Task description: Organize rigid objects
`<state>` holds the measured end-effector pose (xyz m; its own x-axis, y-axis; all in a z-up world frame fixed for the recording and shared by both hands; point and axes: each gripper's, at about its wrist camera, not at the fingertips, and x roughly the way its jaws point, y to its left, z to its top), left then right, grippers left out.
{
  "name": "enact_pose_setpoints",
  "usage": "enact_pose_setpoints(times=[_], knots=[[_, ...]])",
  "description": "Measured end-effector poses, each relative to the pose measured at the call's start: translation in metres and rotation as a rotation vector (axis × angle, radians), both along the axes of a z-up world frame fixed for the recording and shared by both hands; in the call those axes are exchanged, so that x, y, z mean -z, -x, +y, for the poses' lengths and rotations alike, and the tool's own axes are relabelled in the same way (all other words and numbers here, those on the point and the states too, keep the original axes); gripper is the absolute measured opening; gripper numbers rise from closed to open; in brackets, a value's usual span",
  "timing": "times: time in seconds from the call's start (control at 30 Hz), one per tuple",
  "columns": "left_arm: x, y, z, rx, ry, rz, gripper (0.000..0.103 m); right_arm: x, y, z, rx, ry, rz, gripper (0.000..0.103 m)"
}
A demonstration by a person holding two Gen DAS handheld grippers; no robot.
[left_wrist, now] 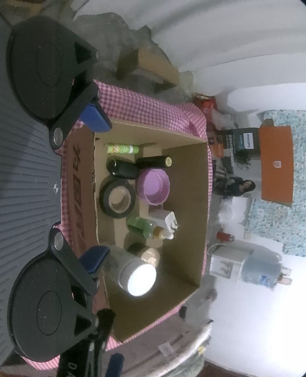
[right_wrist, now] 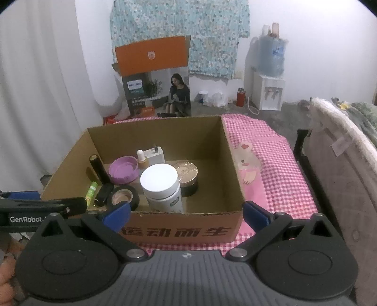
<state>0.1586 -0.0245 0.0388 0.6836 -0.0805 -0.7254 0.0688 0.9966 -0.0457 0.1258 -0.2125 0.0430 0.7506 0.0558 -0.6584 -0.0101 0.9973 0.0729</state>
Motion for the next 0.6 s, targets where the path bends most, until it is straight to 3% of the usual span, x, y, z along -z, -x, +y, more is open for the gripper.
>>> enact_pose_setpoints(times=[0.6], knots=[[0.004,-0.006,-0.001,0.002,-0.037,0.019,0.103,0.009,-0.013,0.005,-0.009,0.015,0.039,0.103]])
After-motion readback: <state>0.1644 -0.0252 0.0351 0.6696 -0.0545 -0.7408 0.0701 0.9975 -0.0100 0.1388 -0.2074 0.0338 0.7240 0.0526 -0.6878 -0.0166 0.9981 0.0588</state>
